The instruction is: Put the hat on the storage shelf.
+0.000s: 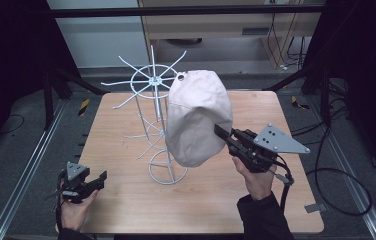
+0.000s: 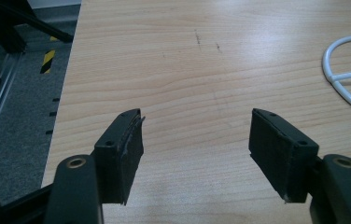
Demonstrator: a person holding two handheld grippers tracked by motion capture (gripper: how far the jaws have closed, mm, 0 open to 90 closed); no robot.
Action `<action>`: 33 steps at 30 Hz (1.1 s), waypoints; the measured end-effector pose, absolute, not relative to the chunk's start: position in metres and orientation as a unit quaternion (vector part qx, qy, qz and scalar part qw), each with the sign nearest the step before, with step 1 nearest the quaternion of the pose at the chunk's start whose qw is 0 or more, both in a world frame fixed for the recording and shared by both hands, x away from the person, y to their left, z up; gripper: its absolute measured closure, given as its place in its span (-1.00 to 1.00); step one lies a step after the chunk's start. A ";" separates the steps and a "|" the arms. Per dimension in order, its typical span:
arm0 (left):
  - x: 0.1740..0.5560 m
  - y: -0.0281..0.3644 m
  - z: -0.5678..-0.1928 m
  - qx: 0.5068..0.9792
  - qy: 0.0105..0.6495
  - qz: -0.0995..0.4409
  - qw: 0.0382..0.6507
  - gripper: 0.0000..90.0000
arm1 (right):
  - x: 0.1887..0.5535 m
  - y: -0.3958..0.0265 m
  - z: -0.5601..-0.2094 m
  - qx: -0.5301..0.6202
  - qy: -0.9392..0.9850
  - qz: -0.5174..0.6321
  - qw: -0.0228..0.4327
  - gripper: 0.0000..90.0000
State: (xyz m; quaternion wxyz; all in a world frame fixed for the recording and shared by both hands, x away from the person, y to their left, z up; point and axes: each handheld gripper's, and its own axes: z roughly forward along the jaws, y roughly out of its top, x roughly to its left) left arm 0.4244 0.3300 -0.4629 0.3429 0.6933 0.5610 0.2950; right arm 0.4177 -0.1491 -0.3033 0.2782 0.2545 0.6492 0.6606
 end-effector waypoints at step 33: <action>0.425 0.329 -0.464 0.692 0.560 0.288 0.353 -0.24 | 0.403 -0.227 -0.376 0.380 0.654 0.594 0.274 -0.62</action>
